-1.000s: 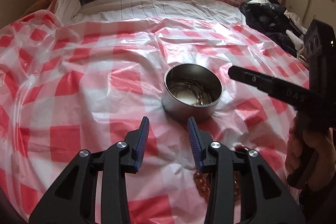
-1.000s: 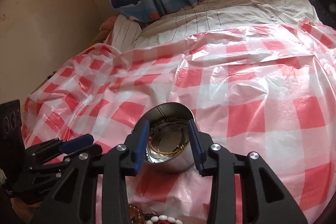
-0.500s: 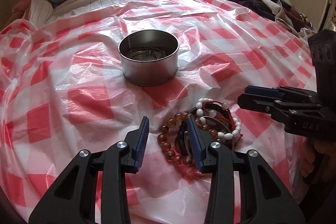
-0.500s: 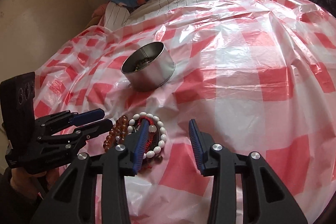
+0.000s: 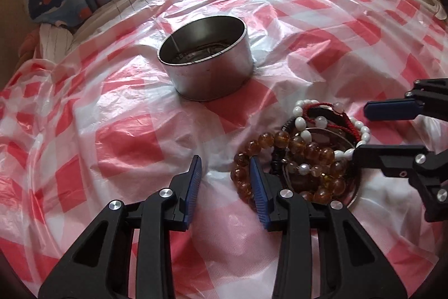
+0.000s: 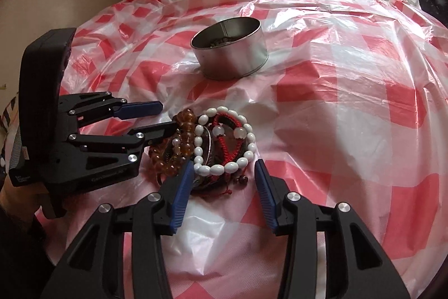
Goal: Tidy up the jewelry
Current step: 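Grasp the amber bead bracelet with the left gripper while the right grasps the white bead bracelet, then lift both bracelets over the silver tin and open both grippers to drop them in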
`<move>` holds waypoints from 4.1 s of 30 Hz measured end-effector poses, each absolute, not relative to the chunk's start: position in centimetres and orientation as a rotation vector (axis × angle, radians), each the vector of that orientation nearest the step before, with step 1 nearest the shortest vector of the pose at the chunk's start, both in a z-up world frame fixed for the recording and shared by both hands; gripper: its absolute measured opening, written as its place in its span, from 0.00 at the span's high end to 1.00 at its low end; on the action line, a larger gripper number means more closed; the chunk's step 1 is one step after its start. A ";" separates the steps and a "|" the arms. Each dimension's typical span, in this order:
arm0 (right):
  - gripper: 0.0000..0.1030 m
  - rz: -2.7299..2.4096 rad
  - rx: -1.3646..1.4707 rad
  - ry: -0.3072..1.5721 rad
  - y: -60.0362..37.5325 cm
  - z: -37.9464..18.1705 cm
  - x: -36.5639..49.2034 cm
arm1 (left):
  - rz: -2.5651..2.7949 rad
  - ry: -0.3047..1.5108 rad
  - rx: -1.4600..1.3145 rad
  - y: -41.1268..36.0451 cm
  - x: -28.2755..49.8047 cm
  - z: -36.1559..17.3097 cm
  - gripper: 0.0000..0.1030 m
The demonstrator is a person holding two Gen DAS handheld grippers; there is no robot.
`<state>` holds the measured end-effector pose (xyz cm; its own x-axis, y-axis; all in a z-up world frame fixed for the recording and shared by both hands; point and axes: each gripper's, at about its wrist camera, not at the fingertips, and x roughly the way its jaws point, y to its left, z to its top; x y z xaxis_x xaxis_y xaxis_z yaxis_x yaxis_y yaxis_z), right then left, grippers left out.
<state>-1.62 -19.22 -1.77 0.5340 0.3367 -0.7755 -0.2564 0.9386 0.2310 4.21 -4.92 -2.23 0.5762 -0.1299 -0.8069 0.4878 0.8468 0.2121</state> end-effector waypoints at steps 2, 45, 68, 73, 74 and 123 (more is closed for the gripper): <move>0.54 0.273 0.072 0.898 -19.8 -1.3 -1.6 | -0.305 0.839 0.404 -4.1 4.7 -1.2 0.70; 0.92 0.403 0.057 0.869 -18.0 -1.4 -1.1 | -0.408 0.943 0.200 -1.7 6.4 -1.5 0.89; 0.92 0.432 0.312 0.601 -22.2 3.1 -2.5 | -0.476 0.790 0.085 -0.9 5.2 2.3 0.90; 0.92 0.441 0.329 0.596 -22.4 3.3 -2.3 | -0.468 0.751 0.128 -1.4 4.7 3.2 0.90; 0.92 0.445 0.333 0.590 -22.4 3.5 -2.2 | -0.468 0.748 0.132 -1.6 4.7 3.3 0.90; 0.67 0.348 0.305 0.692 -22.5 2.3 0.2 | -0.295 0.763 0.230 -2.0 5.7 3.0 0.34</move>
<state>0.22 -22.51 2.34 0.7171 0.4087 -0.5645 -0.2096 0.8990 0.3846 5.74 -2.01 2.99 0.6852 -0.1784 -0.7062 0.3437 0.9340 0.0976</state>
